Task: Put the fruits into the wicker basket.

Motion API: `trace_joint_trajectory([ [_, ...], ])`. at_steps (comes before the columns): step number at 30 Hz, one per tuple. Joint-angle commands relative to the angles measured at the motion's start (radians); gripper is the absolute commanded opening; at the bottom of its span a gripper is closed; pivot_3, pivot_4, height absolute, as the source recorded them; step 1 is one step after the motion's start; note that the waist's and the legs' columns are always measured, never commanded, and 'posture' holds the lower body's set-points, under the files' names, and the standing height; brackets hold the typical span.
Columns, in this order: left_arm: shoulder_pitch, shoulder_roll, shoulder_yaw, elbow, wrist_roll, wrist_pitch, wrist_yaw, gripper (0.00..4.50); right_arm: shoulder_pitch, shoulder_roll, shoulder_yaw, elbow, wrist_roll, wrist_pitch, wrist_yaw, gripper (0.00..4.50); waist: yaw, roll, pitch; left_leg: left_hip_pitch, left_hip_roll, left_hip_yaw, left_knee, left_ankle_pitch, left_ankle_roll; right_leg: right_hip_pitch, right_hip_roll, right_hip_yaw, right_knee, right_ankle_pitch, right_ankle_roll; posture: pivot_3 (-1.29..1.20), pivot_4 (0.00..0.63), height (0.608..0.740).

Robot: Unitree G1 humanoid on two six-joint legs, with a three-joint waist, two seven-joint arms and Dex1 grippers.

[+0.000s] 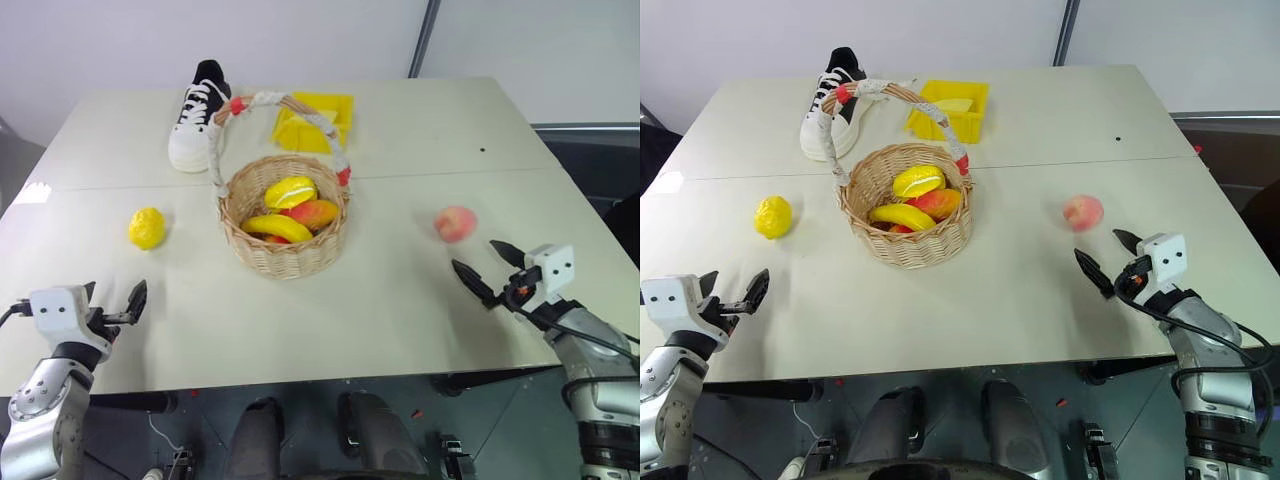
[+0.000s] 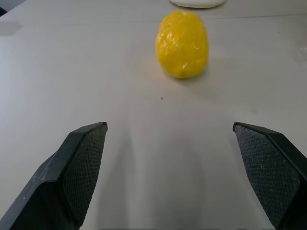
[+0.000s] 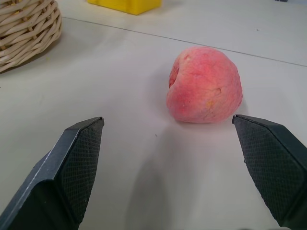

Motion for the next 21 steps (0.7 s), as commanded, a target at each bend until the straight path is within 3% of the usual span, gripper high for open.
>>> trace_joint_trajectory([
  [1,0.001,0.003,0.014,-0.033,-0.002,-0.004,0.005,4.5,-0.003,0.0,-0.015,-0.021,0.003,-0.018,-0.005,4.48,0.0,0.0,0.0,0.0,0.0,0.0,0.0,0.0,0.0,0.0,0.0,0.0,0.0,0.0,0.0,0.0,0.15,0.74],
  [11,-0.112,0.032,0.014,-0.071,-0.105,0.126,0.013,4.5,-0.029,-0.049,-0.033,-0.117,0.045,0.031,0.017,4.48,0.001,0.0,0.0,0.0,0.0,0.0,0.001,0.0,0.0,0.0,0.0,0.0,0.001,0.0,0.0,0.0,0.15,0.74],
  [21,-0.427,0.16,-0.061,-0.04,-0.069,0.414,0.139,4.5,-0.094,-0.181,0.054,-0.504,0.3,0.339,0.115,4.48,0.0,-0.001,0.0,0.001,0.0,-0.001,0.001,0.0,0.0,0.0,0.002,-0.001,0.003,0.001,0.001,0.0,0.15,0.74],
])
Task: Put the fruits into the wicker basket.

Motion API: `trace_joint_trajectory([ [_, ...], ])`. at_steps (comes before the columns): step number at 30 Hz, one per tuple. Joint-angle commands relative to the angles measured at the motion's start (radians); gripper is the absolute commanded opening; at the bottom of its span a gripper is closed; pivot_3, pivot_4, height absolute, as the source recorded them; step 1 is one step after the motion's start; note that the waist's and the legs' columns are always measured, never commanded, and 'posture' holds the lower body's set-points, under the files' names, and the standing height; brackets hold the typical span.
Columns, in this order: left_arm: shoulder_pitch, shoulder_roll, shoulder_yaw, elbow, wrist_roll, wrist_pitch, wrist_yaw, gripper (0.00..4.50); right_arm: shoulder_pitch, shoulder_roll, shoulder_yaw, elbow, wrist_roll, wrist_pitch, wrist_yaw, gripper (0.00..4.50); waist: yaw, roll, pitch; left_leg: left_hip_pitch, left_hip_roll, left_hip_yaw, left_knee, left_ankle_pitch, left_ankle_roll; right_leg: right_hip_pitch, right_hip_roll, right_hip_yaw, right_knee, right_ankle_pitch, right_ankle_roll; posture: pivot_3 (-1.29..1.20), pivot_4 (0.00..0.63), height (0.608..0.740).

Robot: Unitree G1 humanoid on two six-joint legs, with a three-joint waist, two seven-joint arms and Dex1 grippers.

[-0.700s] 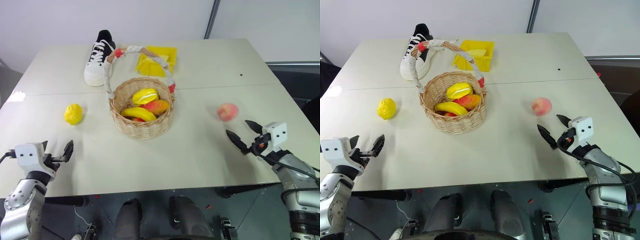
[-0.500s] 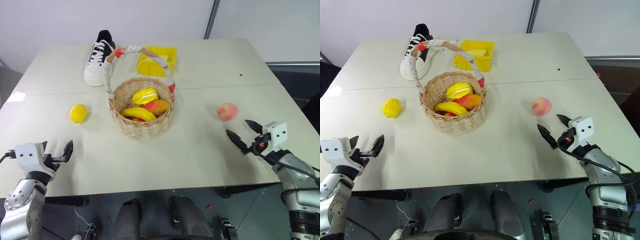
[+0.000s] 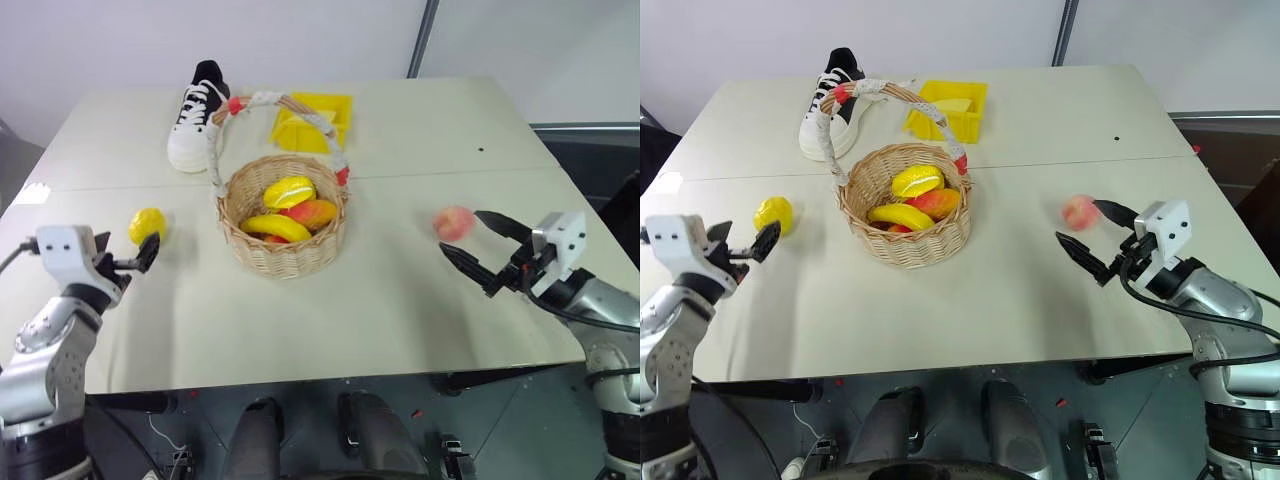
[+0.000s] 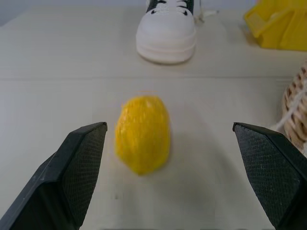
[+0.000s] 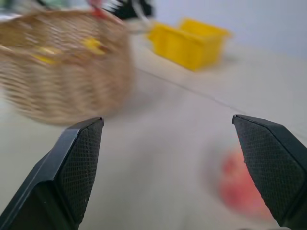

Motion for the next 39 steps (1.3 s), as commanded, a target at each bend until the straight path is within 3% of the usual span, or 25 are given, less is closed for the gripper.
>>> trace_joint_trajectory([
  [1,-0.098,0.037,-0.033,0.009,0.028,0.097,0.054,4.5,-0.057,-0.018,0.065,-0.161,0.091,0.102,-0.008,4.48,-0.002,0.0,0.0,0.0,0.0,0.0,0.0,0.0,0.0,0.0,0.0,0.0,0.0,0.0,0.0,0.0,0.15,0.74],
  [8,-0.244,0.114,-0.136,0.185,0.097,0.202,0.015,4.5,-0.197,0.035,0.257,-0.264,0.045,0.191,-0.1,4.48,-0.002,0.0,0.0,0.0,0.0,0.0,0.0,0.0,0.0,0.0,0.0,-0.001,0.0,0.001,0.002,0.0,0.15,0.74],
  [22,-0.438,0.121,-0.243,0.517,0.198,0.153,-0.086,4.5,-0.181,0.085,0.296,-0.247,-0.016,0.142,-0.098,4.48,0.023,-0.001,0.0,-0.002,0.0,-0.001,0.001,0.0,0.0,-0.001,-0.001,-0.002,0.0,0.003,0.0,0.0,0.15,0.74],
  [25,-0.456,0.113,-0.243,0.562,0.211,0.124,-0.092,3.68,-0.174,0.092,0.3,-0.253,-0.029,0.138,-0.105,4.5,0.023,-0.001,0.0,-0.002,0.0,-0.001,0.001,0.0,0.0,-0.001,-0.001,-0.002,0.0,0.003,0.0,0.0,0.15,0.74],
  [28,-0.465,0.116,-0.246,0.577,0.229,0.113,-0.092,2.28,-0.175,0.095,0.302,-0.259,-0.033,0.14,-0.109,4.5,0.024,-0.001,0.0,-0.002,0.0,-0.001,0.001,0.0,0.0,-0.001,-0.001,-0.002,0.0,0.003,0.0,0.0,0.15,0.74],
  [29,-0.466,0.119,-0.245,0.578,0.234,0.11,-0.091,2.28,-0.176,0.096,0.301,-0.261,-0.034,0.141,-0.111,4.5,0.024,-0.001,0.0,-0.002,0.0,-0.001,0.001,0.0,0.0,-0.001,-0.001,-0.002,0.0,0.003,0.0,0.0,0.15,0.74],
  [34,-0.336,0.186,-0.132,0.397,0.176,0.031,-0.189,2.28,-0.181,0.091,0.281,-0.261,-0.038,0.143,-0.112,4.5,0.016,-0.001,0.0,-0.002,0.0,-0.001,0.0,0.0,0.0,-0.001,-0.001,-0.002,0.0,0.003,0.001,0.0,0.15,0.74],
  [37,-0.189,0.207,-0.013,0.095,-0.022,0.026,-0.399,2.28,-0.186,0.08,0.259,-0.233,-0.04,0.136,-0.1,4.5,0.02,-0.001,0.0,-0.003,0.001,0.0,-0.001,0.0,0.0,-0.003,-0.001,-0.002,0.001,0.004,0.001,0.0,0.15,0.74],
  [39,-0.148,0.213,0.006,0.003,-0.085,0.046,-0.446,2.28,-0.188,0.077,0.253,-0.223,-0.042,0.133,-0.094,4.5,0.027,-0.002,0.0,-0.004,0.001,-0.001,0.0,0.0,0.0,-0.004,-0.001,-0.003,0.001,0.003,0.0,0.0,0.15,0.74],
])
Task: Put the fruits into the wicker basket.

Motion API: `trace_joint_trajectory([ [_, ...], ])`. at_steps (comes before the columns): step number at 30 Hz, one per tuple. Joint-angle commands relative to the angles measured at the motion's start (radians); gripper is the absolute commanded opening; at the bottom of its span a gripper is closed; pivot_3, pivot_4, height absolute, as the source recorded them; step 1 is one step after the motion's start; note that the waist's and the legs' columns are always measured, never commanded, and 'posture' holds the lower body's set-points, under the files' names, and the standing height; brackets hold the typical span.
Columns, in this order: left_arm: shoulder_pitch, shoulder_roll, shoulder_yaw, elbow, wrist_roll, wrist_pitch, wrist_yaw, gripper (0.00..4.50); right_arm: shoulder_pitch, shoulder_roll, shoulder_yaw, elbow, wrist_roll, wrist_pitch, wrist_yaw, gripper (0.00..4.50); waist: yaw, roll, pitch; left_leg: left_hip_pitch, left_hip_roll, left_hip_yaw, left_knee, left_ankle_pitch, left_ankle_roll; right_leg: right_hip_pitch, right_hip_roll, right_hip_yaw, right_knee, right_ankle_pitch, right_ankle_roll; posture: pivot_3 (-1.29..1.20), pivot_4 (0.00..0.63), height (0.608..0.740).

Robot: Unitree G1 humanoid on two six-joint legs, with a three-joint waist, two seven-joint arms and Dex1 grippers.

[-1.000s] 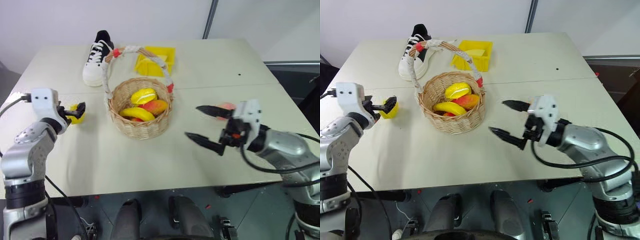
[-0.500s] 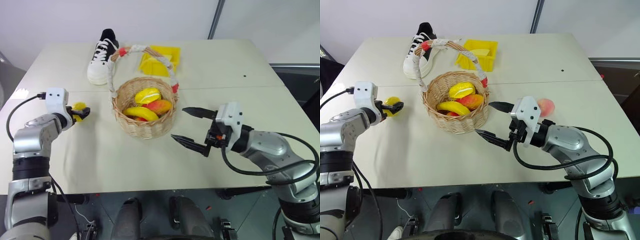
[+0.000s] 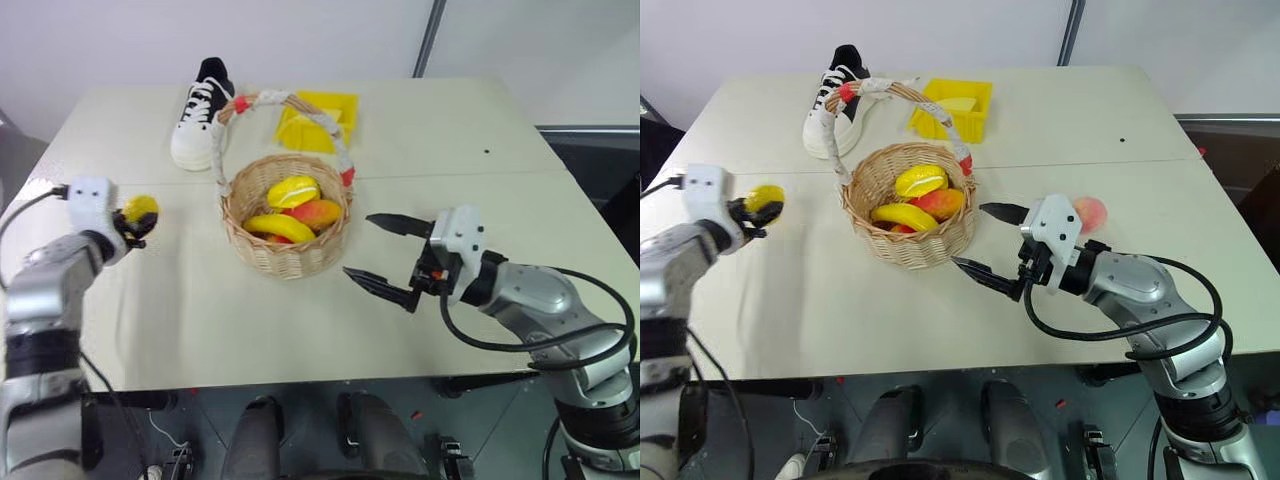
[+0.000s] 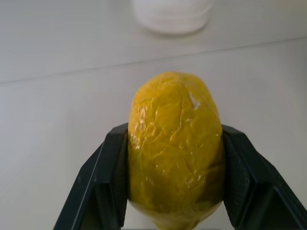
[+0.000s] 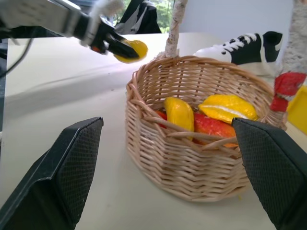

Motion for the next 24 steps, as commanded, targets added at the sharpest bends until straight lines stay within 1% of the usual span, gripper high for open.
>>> trace_joint_trajectory([
  [1,0.012,0.022,0.042,-0.268,-0.194,0.057,-0.109,2.28,-0.019,-0.012,-0.036,0.013,0.002,-0.024,0.015,4.5,0.011,0.0,0.0,0.0,-0.001,0.0,0.0,0.0,0.0,0.001,-0.001,0.0,0.0,-0.001,-0.001,0.0,0.15,0.74],
  [2,0.008,0.021,0.03,-0.318,-0.243,0.099,-0.109,2.28,-0.025,-0.013,-0.038,0.023,0.0,-0.026,0.019,4.5,0.015,0.0,0.0,0.0,-0.001,0.0,0.001,0.001,-0.001,0.002,-0.003,-0.002,0.0,-0.002,-0.003,0.0,0.15,0.74],
  [4,-0.072,-0.013,-0.068,-0.377,-0.268,0.148,-0.072,2.28,-0.052,-0.013,-0.036,0.052,-0.008,-0.031,0.025,4.5,0.02,0.0,0.0,0.001,-0.001,0.001,0.003,0.001,-0.001,0.004,-0.003,-0.003,0.0,-0.002,-0.003,0.0,0.15,0.74],
  [6,-0.182,-0.07,-0.194,-0.368,-0.217,0.162,-0.017,2.28,-0.072,-0.01,-0.031,0.072,-0.017,-0.035,0.028,4.5,0.028,0.0,0.0,0.001,-0.002,0.001,0.006,0.001,-0.001,0.005,-0.003,-0.002,-0.001,-0.003,-0.002,0.0,0.15,0.74],
  [8,-0.257,-0.104,-0.315,-0.34,-0.143,0.147,-0.008,2.28,-0.084,-0.008,-0.026,0.081,-0.025,-0.036,0.03,4.5,0.027,0.0,0.0,0.0,-0.002,0.0,0.009,0.001,-0.001,0.007,-0.002,-0.002,-0.001,-0.003,0.0,0.0,0.15,0.74],
  [11,-0.324,-0.16,-0.386,-0.246,-0.082,0.123,0.022,2.28,-0.085,-0.006,-0.035,0.08,-0.034,-0.037,0.018,4.5,0.009,0.0,0.0,0.0,-0.002,0.002,0.01,0.0,0.001,0.007,-0.002,0.0,-0.001,-0.001,0.001,0.0,0.15,0.74],
  [12,-0.34,-0.176,-0.405,-0.212,-0.062,0.116,0.03,2.28,-0.079,-0.008,-0.045,0.077,-0.036,-0.037,0.01,4.5,0.005,0.0,0.0,0.0,-0.002,0.001,0.01,-0.001,0.002,0.006,-0.001,0.0,-0.001,0.0,0.003,0.0,0.15,0.74],
  [14,-0.353,-0.192,-0.423,-0.18,-0.037,0.107,0.031,2.28,-0.072,-0.009,-0.056,0.073,-0.04,-0.036,0.003,4.5,-0.003,0.0,0.0,0.0,-0.001,0.0,0.009,-0.002,0.004,0.005,0.001,0.0,0.0,0.0,0.005,0.0,0.15,0.74],
  [16,-0.359,-0.213,-0.435,-0.158,-0.026,0.097,0.026,3.0,-0.05,-0.024,-0.087,0.076,-0.053,-0.02,-0.021,4.5,-0.002,0.0,0.0,0.0,-0.001,0.0,0.006,-0.002,0.004,0.004,0.002,0.0,0.001,0.0,0.005,0.0,0.15,0.74],
  [17,-0.36,-0.221,-0.44,-0.151,-0.022,0.09,0.021,3.28,-0.04,-0.031,-0.101,0.084,-0.065,-0.013,-0.035,4.5,0.001,0.0,0.0,0.001,-0.001,0.0,0.004,-0.002,0.004,0.003,0.002,0.0,0.002,-0.001,0.005,0.0,0.15,0.74],
  [18,-0.353,-0.222,-0.444,-0.155,-0.013,0.055,-0.002,3.68,-0.042,-0.023,-0.134,0.124,-0.091,-0.002,-0.09,4.5,0.003,0.0,0.0,0.001,-0.001,-0.001,0.004,-0.002,0.004,0.003,0.002,0.0,0.002,-0.001,0.005,0.0,0.15,0.74],
  [19,-0.344,-0.223,-0.439,-0.162,-0.013,0.03,-0.022,4.18,-0.047,-0.016,-0.16,0.162,-0.115,0.011,-0.14,4.5,0.003,0.0,0.0,0.001,-0.001,-0.001,0.003,-0.002,0.004,0.003,0.002,0.0,0.002,-0.001,0.005,0.0,0.15,0.74],
  [20,-0.33,-0.223,-0.427,-0.179,-0.034,0.014,-0.057,4.48,-0.05,-0.015,-0.178,0.205,-0.148,0.02,-0.187,4.5,0.004,0.0,0.0,0.001,-0.001,-0.001,0.003,-0.002,0.004,0.003,0.001,0.0,0.002,-0.001,0.005,0.0,0.15,0.74],
  [24,-0.272,-0.201,-0.407,-0.257,-0.11,-0.007,-0.181,4.48,-0.058,-0.016,-0.196,0.331,-0.237,0.043,-0.285,4.5,0.002,0.0,0.0,0.0,-0.002,0.002,0.004,-0.002,0.004,0.003,0.0,0.001,0.001,-0.001,0.005,0.0,0.15,0.74],
])
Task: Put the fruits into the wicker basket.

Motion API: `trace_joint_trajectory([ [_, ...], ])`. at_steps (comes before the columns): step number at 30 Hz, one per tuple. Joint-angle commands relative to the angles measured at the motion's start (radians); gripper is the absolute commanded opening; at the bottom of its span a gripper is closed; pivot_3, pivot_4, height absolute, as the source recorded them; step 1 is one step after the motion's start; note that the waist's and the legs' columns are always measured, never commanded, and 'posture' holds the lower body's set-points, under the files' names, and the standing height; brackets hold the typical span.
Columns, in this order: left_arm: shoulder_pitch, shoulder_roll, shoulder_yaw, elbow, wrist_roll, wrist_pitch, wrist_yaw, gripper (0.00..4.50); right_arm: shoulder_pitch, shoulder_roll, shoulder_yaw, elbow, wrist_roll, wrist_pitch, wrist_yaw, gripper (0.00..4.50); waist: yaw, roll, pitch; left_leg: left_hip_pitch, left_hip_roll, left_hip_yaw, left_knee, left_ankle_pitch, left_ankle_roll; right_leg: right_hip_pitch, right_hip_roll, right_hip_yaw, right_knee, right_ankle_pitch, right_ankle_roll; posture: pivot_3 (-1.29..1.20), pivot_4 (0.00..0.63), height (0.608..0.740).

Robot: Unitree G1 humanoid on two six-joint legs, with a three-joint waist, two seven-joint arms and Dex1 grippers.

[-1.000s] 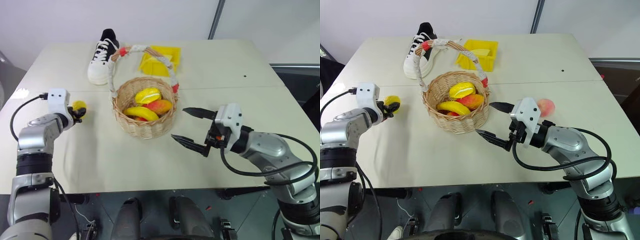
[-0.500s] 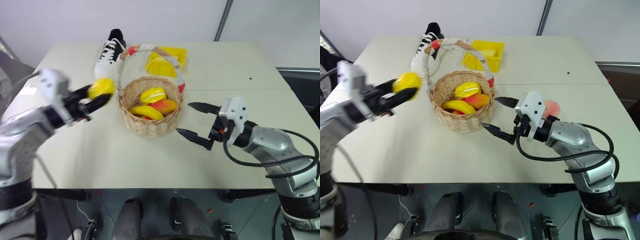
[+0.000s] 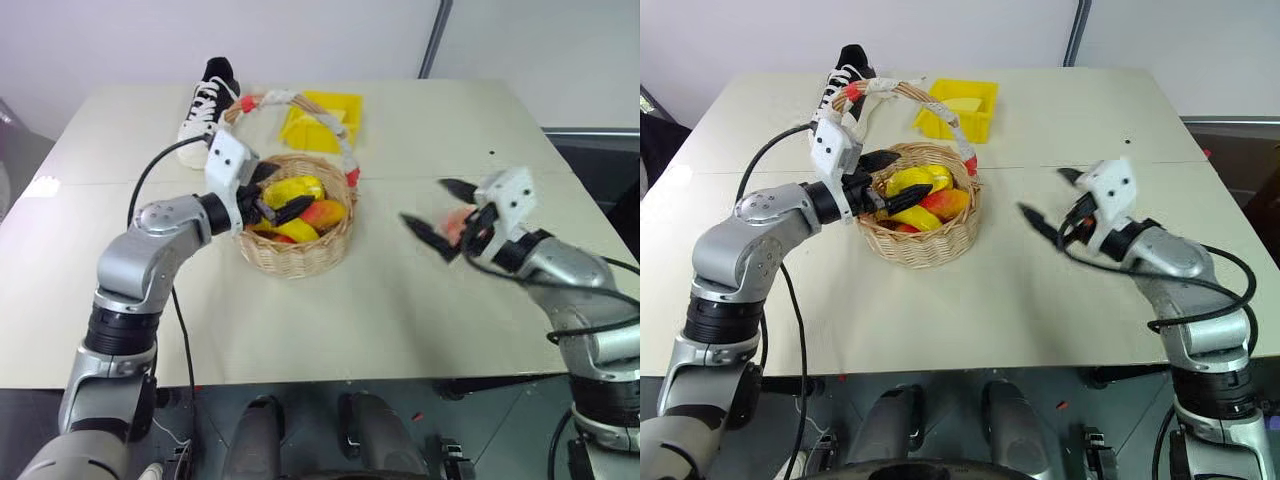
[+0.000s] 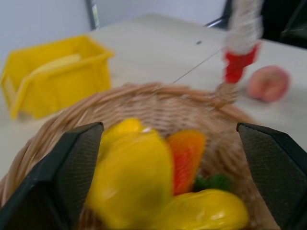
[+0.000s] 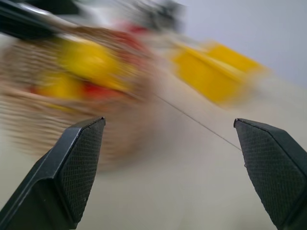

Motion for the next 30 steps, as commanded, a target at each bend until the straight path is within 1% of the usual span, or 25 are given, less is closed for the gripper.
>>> trace_joint_trajectory([
  [1,0.035,0.027,0.024,-0.096,-0.072,-0.026,-0.104,4.48,-0.019,-0.004,-0.028,0.085,-0.075,0.012,-0.078,4.5,-0.002,0.0,0.0,0.0,0.0,0.0,0.0,0.0,0.0,0.0,0.0,0.0,0.0,0.0,0.0,0.0,0.15,0.74],
  [7,0.097,0.057,0.019,-0.198,-0.158,0.018,-0.175,4.48,-0.05,0.003,-0.016,0.244,-0.106,0.043,-0.091,4.5,-0.004,0.001,0.0,0.0,0.0,0.0,0.0,0.0,0.0,0.0,0.001,0.0,0.0,0.0,0.0,0.0,0.15,0.74],
  [12,0.13,0.076,0.006,-0.231,-0.148,0.027,-0.165,4.48,-0.097,0.03,-0.038,0.372,-0.073,0.074,-0.072,4.5,-0.005,0.001,0.0,0.001,0.0,-0.001,0.0,0.0,0.0,0.0,0.001,0.0,0.0,0.0,0.0,0.0,0.15,0.74],
  [14,0.138,0.079,0.006,-0.232,-0.142,0.023,-0.157,4.5,-0.112,0.042,-0.047,0.397,-0.062,0.071,-0.065,3.96,-0.003,0.001,0.0,0.0,0.0,-0.001,0.0,0.0,0.0,0.0,0.001,0.0,0.001,0.0,0.0,0.0,0.15,0.74],
  [15,0.144,0.082,0.006,-0.232,-0.137,0.02,-0.154,4.5,-0.119,0.047,-0.051,0.405,-0.06,0.068,-0.064,3.61,-0.003,0.001,0.0,0.0,0.0,-0.001,0.0,0.0,0.0,0.0,0.001,0.0,0.001,0.0,0.0,0.0,0.15,0.74],
  [17,0.158,0.087,0.01,-0.233,-0.126,0.009,-0.151,4.5,-0.128,0.052,-0.052,0.406,-0.06,0.065,-0.065,2.64,-0.006,0.001,0.0,0.0,0.0,-0.001,0.0,0.0,0.0,0.0,0.001,0.0,0.001,0.0,0.0,0.0,0.15,0.74],
  [18,0.166,0.091,0.014,-0.232,-0.121,0.004,-0.149,4.5,-0.13,0.053,-0.051,0.402,-0.061,0.064,-0.065,2.28,-0.005,0.001,0.0,0.0,0.0,0.0,0.0,0.0,0.0,0.0,0.001,0.001,0.0,0.0,0.0,0.0,0.15,0.74],
  [19,0.175,0.095,0.019,-0.231,-0.117,-0.002,-0.148,4.5,-0.132,0.052,-0.049,0.397,-0.065,0.059,-0.065,2.09,-0.005,0.001,0.0,0.001,0.0,0.0,0.0,0.0,0.0,0.0,0.001,0.001,0.001,0.0,0.0,0.0,0.15,0.74],
  [21,0.211,0.109,0.059,-0.217,-0.107,-0.026,-0.143,4.5,-0.127,0.035,-0.034,0.351,-0.078,0.033,-0.049,2.05,-0.005,0.001,0.0,0.001,0.0,-0.001,0.0,0.0,0.0,0.0,0.001,0.001,0.001,0.0,0.0,0.0,0.15,0.74],
  [23,0.247,0.115,0.118,-0.196,-0.116,-0.042,-0.131,4.5,-0.12,0.023,-0.03,0.275,-0.059,0.019,-0.008,2.05,-0.007,0.002,0.001,0.001,0.0,-0.001,0.0,0.0,0.0,0.0,0.001,0.001,0.001,0.0,0.0,0.0,0.15,0.74],
  [27,0.361,0.14,0.266,-0.159,-0.149,-0.077,-0.152,4.5,-0.063,-0.034,0.008,-0.045,0.093,0.036,0.21,2.05,-0.007,0.004,0.001,0.001,0.001,-0.001,-0.002,0.0,0.0,-0.001,0.002,0.0,0.001,0.0,0.0,0.0,0.15,0.74],
  [28,0.384,0.147,0.295,-0.15,-0.155,-0.086,-0.16,4.5,-0.071,-0.037,0.033,-0.116,0.141,0.068,0.237,2.05,-0.007,0.004,0.001,0.001,0.001,-0.001,-0.002,0.0,0.0,-0.001,0.002,0.0,0.0,0.0,0.0,0.0,0.15,0.74],
  [30,0.418,0.157,0.336,-0.136,-0.159,-0.113,-0.175,4.5,-0.139,0.009,0.105,-0.185,0.182,0.136,0.208,2.05,-0.008,0.003,0.001,0.001,0.002,-0.001,-0.003,0.0,0.0,-0.001,0.002,0.0,0.0,0.0,0.0,0.0,0.15,0.74],
])
